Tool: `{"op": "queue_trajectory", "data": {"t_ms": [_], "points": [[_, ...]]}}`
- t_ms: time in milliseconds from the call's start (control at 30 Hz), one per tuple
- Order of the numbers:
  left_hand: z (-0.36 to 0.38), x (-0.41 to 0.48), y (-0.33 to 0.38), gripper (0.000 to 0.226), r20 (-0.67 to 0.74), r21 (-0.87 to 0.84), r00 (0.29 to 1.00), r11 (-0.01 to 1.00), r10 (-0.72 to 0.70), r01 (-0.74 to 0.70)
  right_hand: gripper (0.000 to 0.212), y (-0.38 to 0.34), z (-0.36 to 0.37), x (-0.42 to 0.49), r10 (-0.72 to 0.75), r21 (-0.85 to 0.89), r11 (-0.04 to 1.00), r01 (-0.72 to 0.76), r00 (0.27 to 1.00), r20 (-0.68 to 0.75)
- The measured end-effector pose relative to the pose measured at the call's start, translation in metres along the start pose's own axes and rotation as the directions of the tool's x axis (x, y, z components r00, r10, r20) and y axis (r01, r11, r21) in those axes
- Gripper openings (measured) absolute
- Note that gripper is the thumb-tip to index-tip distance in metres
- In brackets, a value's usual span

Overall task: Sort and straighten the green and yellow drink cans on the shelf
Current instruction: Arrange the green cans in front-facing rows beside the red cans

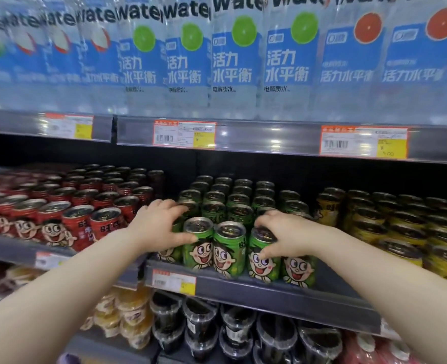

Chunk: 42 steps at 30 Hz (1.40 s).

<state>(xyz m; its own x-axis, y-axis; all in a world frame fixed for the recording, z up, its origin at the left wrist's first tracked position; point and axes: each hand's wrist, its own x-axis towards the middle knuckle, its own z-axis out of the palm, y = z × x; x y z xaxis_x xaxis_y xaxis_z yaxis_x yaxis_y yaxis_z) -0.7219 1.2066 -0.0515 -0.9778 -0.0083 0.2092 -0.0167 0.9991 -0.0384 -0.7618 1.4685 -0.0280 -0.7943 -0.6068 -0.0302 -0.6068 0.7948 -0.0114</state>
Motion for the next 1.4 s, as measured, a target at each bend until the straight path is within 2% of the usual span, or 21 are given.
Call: {"op": "queue_trajectory", "data": {"t_ms": [133,267,467,567,700,833,967,1067,1200,1400], "points": [[0.012,-0.011,-0.018,0.100,0.127,-0.038,0.990,0.997,-0.061,0.066,0.072,0.004,-0.003,0.003,0.005,0.021,1.000,-0.005,1.000,0.015],[0.020,-0.016,-0.021,0.092,0.137,-0.185,0.985,0.974,-0.106,0.131,0.079,-0.006,0.004,0.003,-0.011,0.074,0.997,0.015,0.998,-0.054],[0.018,-0.002,-0.029,0.086,0.084,-0.467,0.993,0.877,-0.082,0.112,0.066,-0.046,0.014,0.010,-0.127,0.022,0.991,0.133,0.975,-0.181],[0.020,0.005,-0.032,0.082,0.097,-0.493,0.995,0.869,-0.005,0.052,0.068,-0.063,0.014,0.028,-0.136,-0.003,0.991,0.137,0.980,-0.148],[0.024,0.011,-0.042,0.081,0.084,-0.485,0.994,0.874,0.073,-0.023,0.072,-0.082,0.015,0.057,-0.136,-0.029,0.990,0.135,0.990,-0.032],[0.029,0.015,-0.051,0.082,0.059,-0.498,0.989,0.862,0.139,-0.092,0.073,-0.089,0.007,0.072,-0.079,0.016,0.997,0.080,0.997,-0.015],[0.034,0.015,-0.055,0.080,0.032,-0.523,0.982,0.840,0.186,-0.142,0.091,-0.096,0.000,0.079,-0.020,-0.045,0.999,0.021,1.000,0.022],[0.037,0.015,-0.059,0.079,0.025,-0.534,0.974,0.826,0.226,-0.178,0.086,-0.102,-0.002,0.082,0.038,-0.085,0.996,-0.032,0.997,0.073],[0.035,0.018,-0.064,0.082,0.031,-0.567,0.961,0.797,0.274,-0.209,0.086,-0.108,0.004,0.084,0.180,-0.144,0.974,-0.175,0.983,0.025],[0.035,0.019,-0.064,0.081,0.027,-0.593,0.954,0.774,0.298,-0.225,0.099,-0.104,-0.002,0.066,0.229,0.000,0.973,-0.230,0.972,0.048]]}}
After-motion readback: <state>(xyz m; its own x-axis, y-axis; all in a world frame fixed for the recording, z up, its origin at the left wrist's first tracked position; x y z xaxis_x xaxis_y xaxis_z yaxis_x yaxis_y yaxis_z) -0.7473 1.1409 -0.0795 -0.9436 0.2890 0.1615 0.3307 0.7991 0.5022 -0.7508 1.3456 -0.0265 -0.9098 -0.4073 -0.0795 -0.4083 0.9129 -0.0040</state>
